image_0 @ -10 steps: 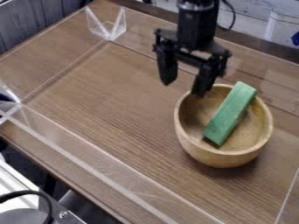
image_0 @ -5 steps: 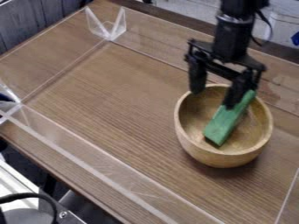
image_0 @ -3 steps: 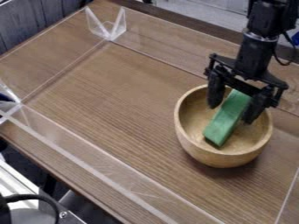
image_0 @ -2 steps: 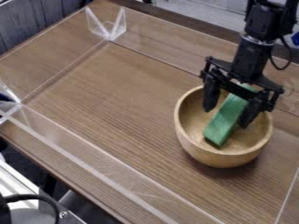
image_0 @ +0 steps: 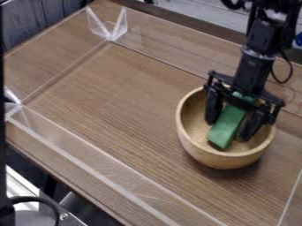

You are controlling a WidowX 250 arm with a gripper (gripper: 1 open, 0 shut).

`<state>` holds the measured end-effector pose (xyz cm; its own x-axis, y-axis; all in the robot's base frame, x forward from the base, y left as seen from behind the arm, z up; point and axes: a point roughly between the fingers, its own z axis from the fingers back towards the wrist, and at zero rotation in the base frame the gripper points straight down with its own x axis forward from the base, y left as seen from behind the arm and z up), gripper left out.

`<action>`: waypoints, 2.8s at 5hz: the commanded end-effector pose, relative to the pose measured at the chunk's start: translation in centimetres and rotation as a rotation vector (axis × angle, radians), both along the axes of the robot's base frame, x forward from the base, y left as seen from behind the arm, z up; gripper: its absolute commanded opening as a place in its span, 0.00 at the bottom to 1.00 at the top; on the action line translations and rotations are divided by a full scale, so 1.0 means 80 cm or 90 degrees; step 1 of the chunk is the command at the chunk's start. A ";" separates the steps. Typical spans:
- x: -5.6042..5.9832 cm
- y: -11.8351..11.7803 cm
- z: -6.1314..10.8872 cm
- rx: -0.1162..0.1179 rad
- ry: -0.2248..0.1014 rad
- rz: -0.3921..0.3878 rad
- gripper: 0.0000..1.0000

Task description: Remove the green block from inside the brown bowl and put it on the table

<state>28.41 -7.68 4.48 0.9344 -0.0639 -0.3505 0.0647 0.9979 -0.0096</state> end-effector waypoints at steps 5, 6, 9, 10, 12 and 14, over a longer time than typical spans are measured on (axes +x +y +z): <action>0.003 0.022 0.012 -0.026 -0.056 0.007 1.00; 0.005 0.030 0.027 -0.014 -0.053 0.020 1.00; 0.001 0.041 0.035 0.000 -0.077 -0.018 0.00; 0.005 0.054 0.051 -0.009 -0.098 -0.022 0.00; -0.015 0.115 0.081 -0.022 -0.120 -0.001 0.00; 0.003 0.171 0.111 0.005 -0.123 0.034 0.00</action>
<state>27.90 5.65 11.73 0.9744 -0.0156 -0.2242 0.0137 0.9999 -0.0103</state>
